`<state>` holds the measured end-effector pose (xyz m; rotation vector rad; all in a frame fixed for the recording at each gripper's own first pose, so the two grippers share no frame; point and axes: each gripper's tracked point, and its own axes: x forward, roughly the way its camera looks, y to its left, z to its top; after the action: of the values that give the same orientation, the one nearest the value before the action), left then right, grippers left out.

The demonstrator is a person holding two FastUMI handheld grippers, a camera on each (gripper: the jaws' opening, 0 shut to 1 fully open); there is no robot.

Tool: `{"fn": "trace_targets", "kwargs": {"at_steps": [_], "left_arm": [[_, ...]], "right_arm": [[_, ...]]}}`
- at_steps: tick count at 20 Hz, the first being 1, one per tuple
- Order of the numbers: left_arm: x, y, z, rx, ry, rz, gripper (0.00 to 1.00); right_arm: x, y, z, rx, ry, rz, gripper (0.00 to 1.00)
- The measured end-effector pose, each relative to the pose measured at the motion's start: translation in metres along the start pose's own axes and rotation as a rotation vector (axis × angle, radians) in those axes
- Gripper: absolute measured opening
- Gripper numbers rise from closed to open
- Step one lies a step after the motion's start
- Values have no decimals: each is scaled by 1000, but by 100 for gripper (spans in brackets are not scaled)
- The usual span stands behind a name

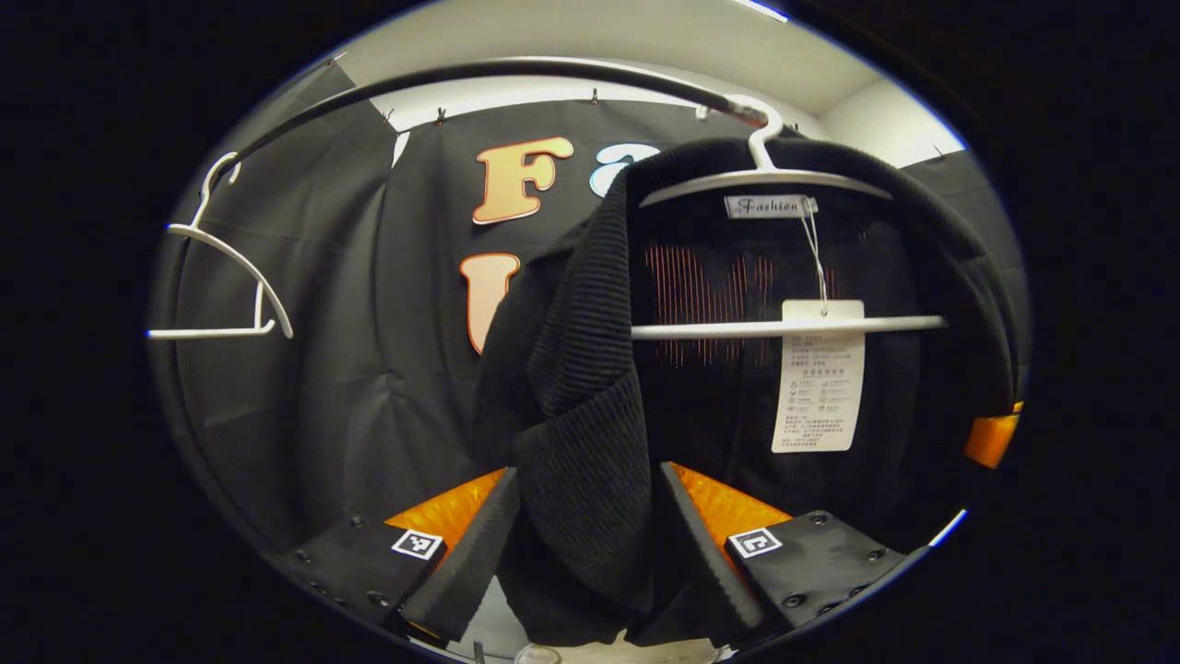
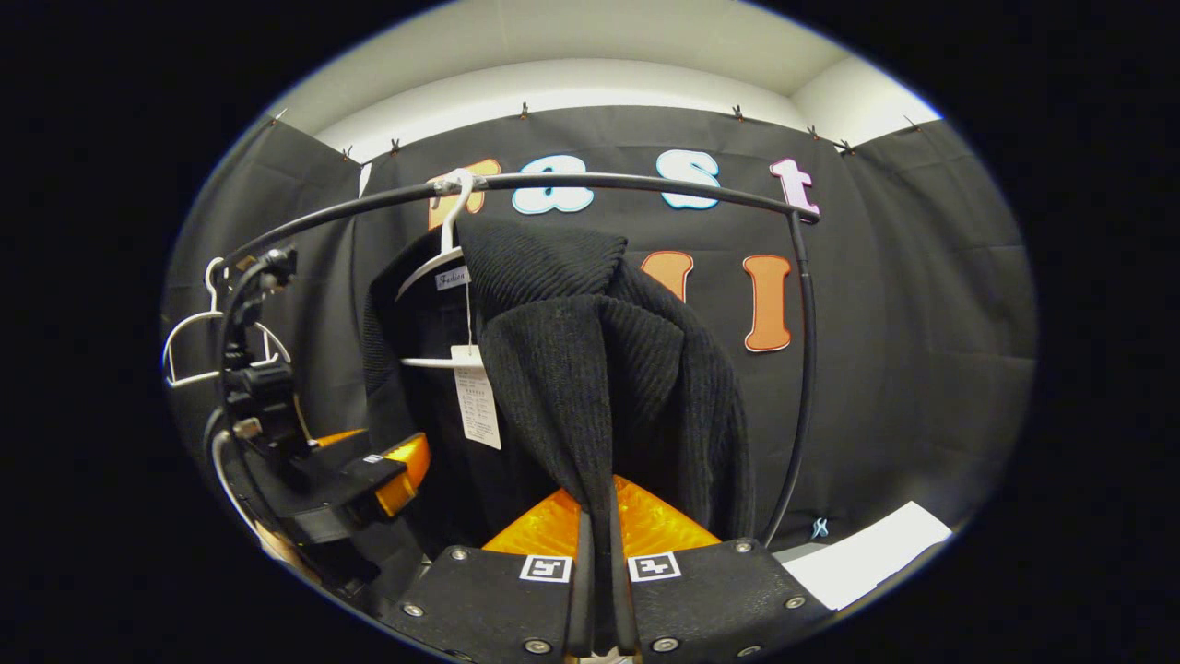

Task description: Grasp the clothes on the hanger with both hands and then place them into the laundry hamper below.

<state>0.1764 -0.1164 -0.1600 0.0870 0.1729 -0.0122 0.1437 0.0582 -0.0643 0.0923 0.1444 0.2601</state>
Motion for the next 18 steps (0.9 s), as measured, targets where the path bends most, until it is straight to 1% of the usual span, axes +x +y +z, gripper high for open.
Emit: {"fn": "trace_targets", "kwargs": {"at_steps": [1, 2, 3, 5, 6, 9, 10, 11, 12, 13, 14, 15, 16, 17, 18], "left_arm": [[4, -2, -6, -16, 16, -14, 94], [7, -5, -12, -27, 28, -29, 96], [10, -3, -16, -32, 38, -31, 86], [15, -1, -21, -42, 50, -28, 87], [17, 2, -20, -41, 46, -21, 85], [18, 13, -20, -27, 46, 10, 31], [17, 11, -20, -24, 52, -2, 31], [16, 11, -21, -16, 61, -14, 24], [14, 11, -20, -11, 62, -28, 14], [14, 12, -20, -10, 67, -42, 14], [12, 9, -16, -27, 58, -72, 8], [10, 8, -12, -52, 45, -100, 10], [11, 8, -9, -72, 44, -125, 7], [10, 18, -8, -78, 52, -121, 10], [7, 31, -4, -74, 53, -102, 8]], "right_arm": [[-1, -1, 2, 4, -1, 5, 8], [-3, -2, 4, 7, -3, 8, 8], [-6, -3, 6, 8, -4, 13, 8], [-10, -4, 9, 4, -4, 22, 7], [-14, -4, 10, 5, -4, 27, 6], [-20, -1, 18, -1, 2, 57, 6], [-23, -2, 22, -6, 0, 64, 6], [-25, -3, 26, -7, -1, 68, 6], [-27, -5, 29, -5, 0, 66, 5], [-30, -7, 32, 2, 6, 66, 5], [-33, -8, 34, 14, 11, 65, 5], [-34, -9, 35, 25, 11, 64, 5], [-34, -12, 38, 28, 6, 54, 12], [-35, -18, 41, 25, 4, 37, 4], [-34, -22, 44, 26, 2, 29, 4]]}}
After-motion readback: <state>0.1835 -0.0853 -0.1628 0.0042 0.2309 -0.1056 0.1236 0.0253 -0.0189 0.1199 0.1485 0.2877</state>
